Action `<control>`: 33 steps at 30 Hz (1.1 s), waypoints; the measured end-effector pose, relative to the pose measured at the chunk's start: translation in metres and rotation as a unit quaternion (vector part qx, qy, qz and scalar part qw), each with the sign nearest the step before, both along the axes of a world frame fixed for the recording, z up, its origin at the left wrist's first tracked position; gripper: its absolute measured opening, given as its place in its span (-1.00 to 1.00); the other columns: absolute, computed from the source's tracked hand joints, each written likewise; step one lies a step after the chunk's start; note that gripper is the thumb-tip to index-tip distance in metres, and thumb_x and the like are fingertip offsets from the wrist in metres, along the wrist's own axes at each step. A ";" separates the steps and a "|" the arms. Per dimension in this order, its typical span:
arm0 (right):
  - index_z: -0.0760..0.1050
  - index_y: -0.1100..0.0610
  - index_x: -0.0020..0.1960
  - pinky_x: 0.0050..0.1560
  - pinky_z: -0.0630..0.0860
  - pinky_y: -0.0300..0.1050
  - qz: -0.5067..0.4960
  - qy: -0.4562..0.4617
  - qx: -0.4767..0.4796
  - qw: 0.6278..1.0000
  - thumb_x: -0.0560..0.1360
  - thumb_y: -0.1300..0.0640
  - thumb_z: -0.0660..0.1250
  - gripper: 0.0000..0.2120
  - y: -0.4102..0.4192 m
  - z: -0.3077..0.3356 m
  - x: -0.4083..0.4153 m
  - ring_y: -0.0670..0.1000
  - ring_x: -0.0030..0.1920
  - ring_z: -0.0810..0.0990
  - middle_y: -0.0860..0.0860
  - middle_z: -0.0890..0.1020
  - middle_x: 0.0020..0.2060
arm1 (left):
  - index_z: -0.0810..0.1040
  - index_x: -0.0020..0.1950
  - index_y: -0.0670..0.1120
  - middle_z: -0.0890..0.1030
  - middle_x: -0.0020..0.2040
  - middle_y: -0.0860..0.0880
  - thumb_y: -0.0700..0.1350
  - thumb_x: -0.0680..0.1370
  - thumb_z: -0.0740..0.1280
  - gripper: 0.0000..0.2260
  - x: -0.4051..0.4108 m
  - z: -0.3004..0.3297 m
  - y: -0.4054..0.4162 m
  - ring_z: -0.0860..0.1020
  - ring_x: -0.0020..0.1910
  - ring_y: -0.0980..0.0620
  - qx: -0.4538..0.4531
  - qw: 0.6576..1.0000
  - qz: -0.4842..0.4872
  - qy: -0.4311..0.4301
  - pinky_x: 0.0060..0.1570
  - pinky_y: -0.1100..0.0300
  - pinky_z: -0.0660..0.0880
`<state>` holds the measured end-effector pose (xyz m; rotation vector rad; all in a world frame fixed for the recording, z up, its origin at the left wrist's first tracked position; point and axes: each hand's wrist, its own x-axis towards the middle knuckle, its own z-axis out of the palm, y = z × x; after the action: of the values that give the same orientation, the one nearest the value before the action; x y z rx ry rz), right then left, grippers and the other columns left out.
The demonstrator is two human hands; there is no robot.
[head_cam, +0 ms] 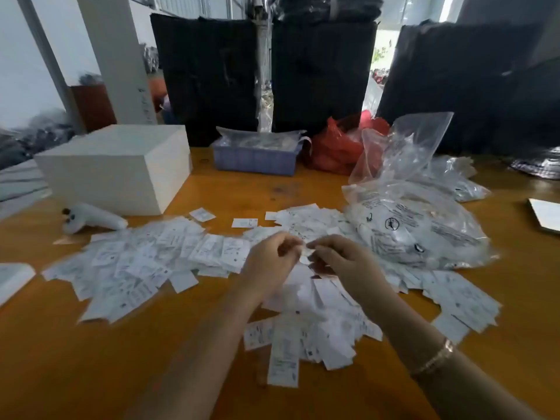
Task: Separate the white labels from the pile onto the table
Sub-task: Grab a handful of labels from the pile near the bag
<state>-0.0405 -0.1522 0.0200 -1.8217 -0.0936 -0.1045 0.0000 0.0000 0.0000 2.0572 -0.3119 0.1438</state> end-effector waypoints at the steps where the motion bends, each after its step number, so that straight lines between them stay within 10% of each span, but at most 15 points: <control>1: 0.58 0.01 -0.14 -0.08 0.62 -0.04 -0.023 -0.005 -0.018 1.000 0.58 0.23 0.22 -0.77 0.002 -0.004 0.012 0.05 -0.17 0.65 -0.01 0.65 -0.29 | 0.53 -0.03 0.14 0.62 0.00 0.12 -0.06 0.58 0.30 -0.91 0.008 0.000 -0.003 0.51 -0.10 0.25 0.032 0.999 0.007 -0.006 -0.19 0.39 0.42; 6: 0.56 -0.01 -0.07 -0.38 0.54 -0.16 -0.083 -0.001 -0.091 0.992 0.57 0.22 0.21 -0.80 0.004 -0.030 0.049 -0.02 -0.30 0.58 -0.01 0.62 -0.27 | 0.59 0.09 -0.01 0.62 0.08 0.01 -0.14 0.57 0.29 -0.86 0.033 -0.014 -0.007 0.50 -0.06 0.12 0.129 0.988 0.074 -0.032 -0.08 0.27 0.43; 11: 0.54 -0.05 -0.03 -0.32 0.49 -0.29 -0.117 -0.064 -0.084 0.988 0.54 0.28 0.21 -0.75 -0.012 -0.027 0.068 -0.14 -0.35 0.53 -0.08 0.61 -0.24 | 0.61 0.12 -0.01 0.55 0.08 -0.03 -0.08 0.59 0.26 -0.82 0.035 -0.025 -0.006 0.45 0.08 0.01 0.214 0.967 0.056 -0.126 -0.01 0.12 0.49; 15: 0.60 0.15 0.07 -0.04 0.39 -0.43 -0.288 -0.220 -0.178 0.915 0.53 0.34 0.18 -0.74 -0.054 -0.008 0.079 -0.10 -0.06 0.51 0.03 0.58 0.01 | 0.61 0.13 0.01 0.54 0.06 0.00 -0.04 0.58 0.28 -0.81 0.036 -0.027 -0.005 0.41 0.11 0.03 0.241 0.956 0.049 -0.158 -0.08 0.23 0.40; 18: 0.55 0.16 0.22 0.21 0.27 0.01 -0.352 -0.147 -0.306 0.872 0.54 0.33 0.12 -0.65 -0.087 -0.005 0.091 0.16 0.23 0.39 0.13 0.55 0.18 | 0.61 0.12 0.01 0.53 0.07 0.02 -0.05 0.56 0.30 -0.82 0.038 -0.027 -0.006 0.41 0.11 0.05 0.254 0.954 0.051 -0.152 -0.12 0.27 0.36; 25: 0.42 0.37 0.25 0.10 0.38 0.00 -0.338 0.054 -0.296 0.892 0.51 0.42 0.10 -0.66 -0.107 -0.001 0.104 0.26 0.25 0.41 0.28 0.37 0.33 | 0.60 0.11 0.03 0.52 0.05 0.05 -0.05 0.57 0.28 -0.83 0.039 -0.028 -0.003 0.40 0.10 0.09 0.229 0.960 0.036 -0.157 -0.14 0.28 0.38; 33: 0.41 0.26 -0.20 -0.23 0.39 -0.06 -0.287 0.090 -0.444 0.844 0.48 0.39 0.15 -0.87 -0.111 0.004 0.107 0.17 -0.24 0.43 0.14 0.43 -0.31 | 0.59 0.14 0.04 0.51 0.07 0.05 -0.02 0.58 0.26 -0.81 0.039 -0.027 -0.001 0.39 0.11 0.09 0.226 0.961 0.027 -0.156 -0.10 0.26 0.41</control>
<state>0.0666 -0.2629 0.0242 -2.7295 0.6519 -0.3569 0.0392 -0.0014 -0.0274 2.4980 -0.5195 0.4713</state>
